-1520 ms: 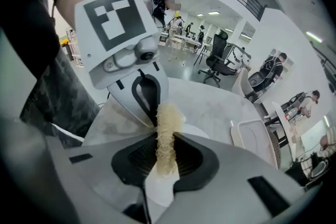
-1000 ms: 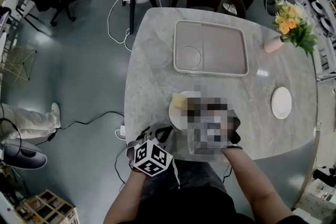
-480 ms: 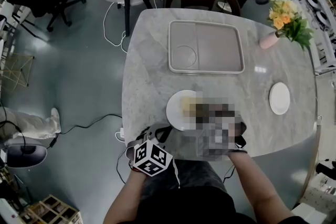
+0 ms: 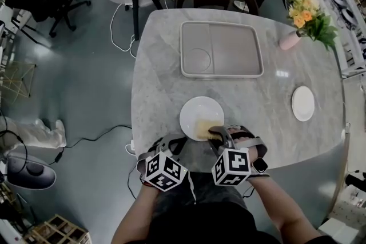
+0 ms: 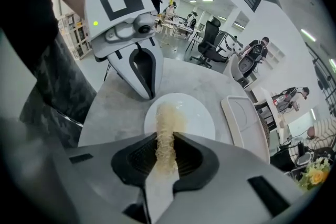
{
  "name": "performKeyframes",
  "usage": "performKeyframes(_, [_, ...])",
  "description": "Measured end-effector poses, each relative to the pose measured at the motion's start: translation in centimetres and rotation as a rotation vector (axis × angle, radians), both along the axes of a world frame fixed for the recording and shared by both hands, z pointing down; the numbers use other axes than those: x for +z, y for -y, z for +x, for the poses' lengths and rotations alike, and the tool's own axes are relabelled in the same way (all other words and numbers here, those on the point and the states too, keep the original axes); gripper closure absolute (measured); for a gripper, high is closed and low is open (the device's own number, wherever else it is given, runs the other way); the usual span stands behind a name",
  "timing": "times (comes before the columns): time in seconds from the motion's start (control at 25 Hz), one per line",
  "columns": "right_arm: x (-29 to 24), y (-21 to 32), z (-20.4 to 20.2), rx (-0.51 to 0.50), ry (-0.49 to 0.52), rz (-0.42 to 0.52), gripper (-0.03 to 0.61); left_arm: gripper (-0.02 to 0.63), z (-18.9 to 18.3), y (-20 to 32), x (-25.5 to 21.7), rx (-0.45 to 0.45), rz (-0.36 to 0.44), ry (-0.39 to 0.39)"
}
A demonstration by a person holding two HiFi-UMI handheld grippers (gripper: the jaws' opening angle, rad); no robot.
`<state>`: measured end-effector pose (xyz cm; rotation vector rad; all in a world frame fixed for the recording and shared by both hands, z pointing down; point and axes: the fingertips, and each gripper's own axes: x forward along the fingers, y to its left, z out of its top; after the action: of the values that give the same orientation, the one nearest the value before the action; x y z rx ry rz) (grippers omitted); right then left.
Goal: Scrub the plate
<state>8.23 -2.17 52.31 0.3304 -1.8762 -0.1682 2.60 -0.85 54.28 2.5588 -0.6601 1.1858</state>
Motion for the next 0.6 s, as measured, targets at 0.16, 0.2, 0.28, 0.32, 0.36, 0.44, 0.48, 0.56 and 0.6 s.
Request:
performKeyframes(0.16, [-0.2,-1.6,-0.7,-0.034,0.003,-0.014,0.499,0.600,-0.1,-0.3,-0.1,0.001,0.003,-0.001])
performKeyframes(0.2, [-0.2,-2.0,-0.8,-0.044,0.002,-0.016,0.499,0.600,-0.1,-0.4,-0.2,0.001,0.004,0.000])
performKeyframes(0.28, [-0.3,-2.6,-1.0,-0.061,0.000,-0.016,0.499,0.600,-0.1,-0.6,-0.3,0.001,0.005,0.000])
performKeyframes(0.32, [-0.3,-2.8,-1.1,-0.068,-0.001,-0.015,0.499,0.600,-0.1,-0.6,-0.3,0.000,0.006,-0.001])
performKeyframes(0.36, [-0.4,-2.9,-1.2,-0.074,-0.002,-0.015,0.499,0.600,-0.1,-0.7,-0.4,0.000,0.006,-0.001])
performKeyframes(0.44, [-0.5,-3.2,-1.6,-0.084,-0.004,-0.014,0.499,0.600,-0.2,-1.0,-0.5,0.000,0.005,0.000])
performKeyframes(0.48, [-0.6,-3.4,-1.8,-0.087,-0.004,-0.013,0.499,0.600,-0.3,-1.1,-0.5,0.000,0.004,0.000])
performKeyframes(0.56, [-0.7,-3.6,-2.1,-0.090,-0.001,-0.013,0.499,0.600,-0.5,-1.3,-0.6,-0.005,0.002,-0.004])
performKeyframes(0.6, [-0.8,-3.8,-2.3,-0.090,0.002,-0.014,0.499,0.600,-0.6,-1.4,-0.6,-0.009,0.000,-0.009])
